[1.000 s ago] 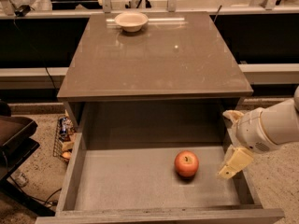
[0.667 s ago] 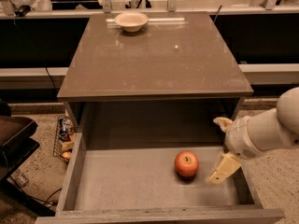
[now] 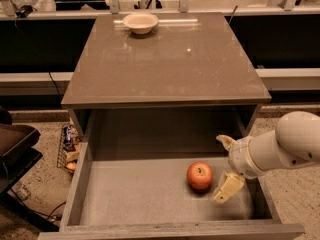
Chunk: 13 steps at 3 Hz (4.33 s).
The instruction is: Pick apple from top drawer and place on counter
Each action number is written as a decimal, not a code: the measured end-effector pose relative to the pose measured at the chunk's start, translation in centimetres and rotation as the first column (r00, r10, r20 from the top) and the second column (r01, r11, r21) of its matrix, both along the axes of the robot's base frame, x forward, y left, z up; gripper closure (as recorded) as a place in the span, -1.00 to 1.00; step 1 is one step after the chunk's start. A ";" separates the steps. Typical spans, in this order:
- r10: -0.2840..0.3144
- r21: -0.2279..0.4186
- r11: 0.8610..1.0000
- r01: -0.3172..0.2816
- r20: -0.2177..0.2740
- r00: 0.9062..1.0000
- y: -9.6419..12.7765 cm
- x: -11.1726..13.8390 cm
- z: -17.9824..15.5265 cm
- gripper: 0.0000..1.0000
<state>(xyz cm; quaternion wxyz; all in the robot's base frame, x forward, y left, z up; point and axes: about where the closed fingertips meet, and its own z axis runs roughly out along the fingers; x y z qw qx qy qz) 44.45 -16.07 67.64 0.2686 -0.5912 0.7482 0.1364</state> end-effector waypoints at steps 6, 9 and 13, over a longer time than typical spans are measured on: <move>0.091 0.002 0.996 -0.091 -0.048 0.995 4.5 0.0 -5.7 0.10; 0.126 -0.020 0.992 -0.127 -0.053 0.991 5.2 0.3 -2.7 1.00; 0.126 0.243 0.967 -0.075 -0.202 0.971 -0.3 9.0 18.5 1.00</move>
Offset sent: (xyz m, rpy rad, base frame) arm 0.0052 0.0089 -0.0451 -0.0343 0.0246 0.0285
